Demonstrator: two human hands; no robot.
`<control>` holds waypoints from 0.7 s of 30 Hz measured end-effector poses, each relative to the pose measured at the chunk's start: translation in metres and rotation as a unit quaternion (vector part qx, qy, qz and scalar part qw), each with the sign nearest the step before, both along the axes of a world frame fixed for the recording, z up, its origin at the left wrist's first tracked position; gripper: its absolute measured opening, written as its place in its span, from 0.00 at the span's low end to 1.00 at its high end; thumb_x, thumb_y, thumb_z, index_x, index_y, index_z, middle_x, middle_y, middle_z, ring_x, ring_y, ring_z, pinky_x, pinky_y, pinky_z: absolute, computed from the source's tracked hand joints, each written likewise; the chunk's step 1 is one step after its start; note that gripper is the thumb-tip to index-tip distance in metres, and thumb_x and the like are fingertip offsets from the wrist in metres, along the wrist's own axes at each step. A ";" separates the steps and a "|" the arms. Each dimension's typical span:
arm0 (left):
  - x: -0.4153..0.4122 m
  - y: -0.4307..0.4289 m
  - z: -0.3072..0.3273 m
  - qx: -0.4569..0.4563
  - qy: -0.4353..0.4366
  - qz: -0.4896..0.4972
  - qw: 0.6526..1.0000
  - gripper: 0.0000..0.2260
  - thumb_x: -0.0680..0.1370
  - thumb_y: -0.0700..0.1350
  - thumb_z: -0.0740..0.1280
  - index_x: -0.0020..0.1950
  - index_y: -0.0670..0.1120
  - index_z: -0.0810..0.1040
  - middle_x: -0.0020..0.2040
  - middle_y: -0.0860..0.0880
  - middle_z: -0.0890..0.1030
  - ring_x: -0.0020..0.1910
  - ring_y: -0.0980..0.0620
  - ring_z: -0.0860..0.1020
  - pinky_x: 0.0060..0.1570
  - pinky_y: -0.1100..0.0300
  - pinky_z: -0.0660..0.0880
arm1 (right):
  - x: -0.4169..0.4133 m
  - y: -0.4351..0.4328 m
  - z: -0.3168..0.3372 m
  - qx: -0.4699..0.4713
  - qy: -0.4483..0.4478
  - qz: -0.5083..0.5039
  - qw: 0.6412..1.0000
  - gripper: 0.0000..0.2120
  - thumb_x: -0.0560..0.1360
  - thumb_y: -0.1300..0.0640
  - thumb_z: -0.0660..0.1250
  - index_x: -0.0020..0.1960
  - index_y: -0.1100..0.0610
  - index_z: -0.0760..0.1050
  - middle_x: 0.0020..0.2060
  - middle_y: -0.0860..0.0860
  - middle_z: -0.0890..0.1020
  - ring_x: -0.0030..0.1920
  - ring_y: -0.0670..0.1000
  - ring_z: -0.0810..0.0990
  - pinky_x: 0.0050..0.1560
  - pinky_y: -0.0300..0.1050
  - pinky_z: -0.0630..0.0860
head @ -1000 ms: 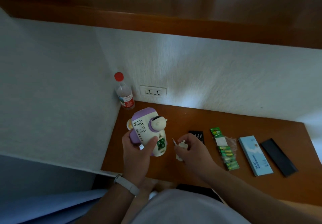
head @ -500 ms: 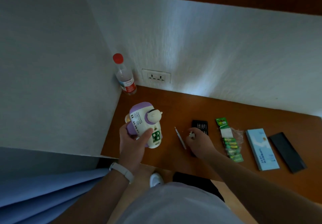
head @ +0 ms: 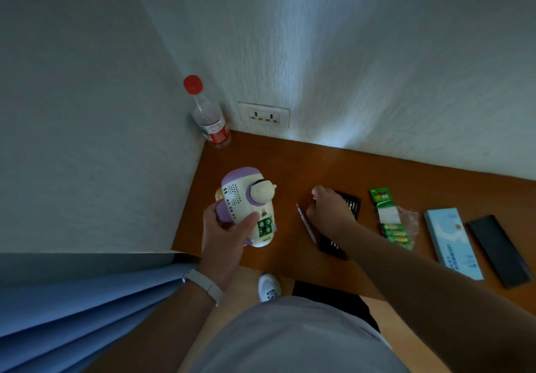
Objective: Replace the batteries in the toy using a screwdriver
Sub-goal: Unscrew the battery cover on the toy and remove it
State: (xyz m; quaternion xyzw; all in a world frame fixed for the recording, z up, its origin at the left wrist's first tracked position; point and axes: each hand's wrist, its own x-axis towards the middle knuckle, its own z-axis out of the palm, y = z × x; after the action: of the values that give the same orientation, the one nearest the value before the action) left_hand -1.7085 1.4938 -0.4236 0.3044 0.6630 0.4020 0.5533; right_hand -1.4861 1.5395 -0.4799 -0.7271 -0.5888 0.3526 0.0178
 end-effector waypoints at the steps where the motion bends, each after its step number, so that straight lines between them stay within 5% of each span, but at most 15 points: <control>1: 0.000 -0.001 0.000 0.000 -0.001 0.001 1.000 0.33 0.65 0.46 0.79 0.67 0.48 0.70 0.58 0.48 0.82 0.55 0.48 0.83 0.49 0.43 0.83 | 0.002 0.005 -0.001 0.008 -0.007 0.006 1.000 0.17 0.80 0.60 0.60 0.68 0.59 0.68 0.59 0.55 0.75 0.56 0.53 0.74 0.52 0.44 0.69; 10: -0.006 -0.003 -0.002 -0.003 0.015 0.012 1.000 0.28 0.70 0.39 0.77 0.66 0.49 0.70 0.57 0.50 0.81 0.55 0.49 0.83 0.48 0.47 0.83 | 0.011 0.032 -0.007 0.065 -0.022 0.096 0.993 0.18 0.79 0.57 0.63 0.67 0.58 0.70 0.58 0.54 0.73 0.55 0.52 0.72 0.51 0.42 0.68; 15: -0.006 -0.001 -0.001 -0.001 0.013 0.007 1.000 0.28 0.70 0.39 0.77 0.66 0.49 0.70 0.57 0.50 0.81 0.55 0.50 0.83 0.48 0.47 0.83 | 0.014 0.029 -0.007 0.061 -0.041 0.092 0.993 0.20 0.79 0.55 0.63 0.70 0.57 0.69 0.62 0.54 0.71 0.63 0.54 0.69 0.60 0.46 0.69; 21: 0.000 0.002 0.005 0.007 -0.017 -0.001 1.000 0.27 0.70 0.38 0.77 0.65 0.50 0.71 0.57 0.49 0.82 0.55 0.49 0.83 0.46 0.47 0.84 | 0.022 0.014 0.008 0.090 -0.024 0.066 0.993 0.20 0.78 0.57 0.63 0.69 0.57 0.70 0.61 0.55 0.72 0.63 0.54 0.69 0.56 0.41 0.64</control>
State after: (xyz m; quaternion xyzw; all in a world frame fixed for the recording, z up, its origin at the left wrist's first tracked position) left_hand -1.7082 1.4963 -0.4184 0.3027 0.6503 0.4112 0.5625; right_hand -1.4645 1.5540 -0.4720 -0.6904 -0.6650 0.2810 0.0457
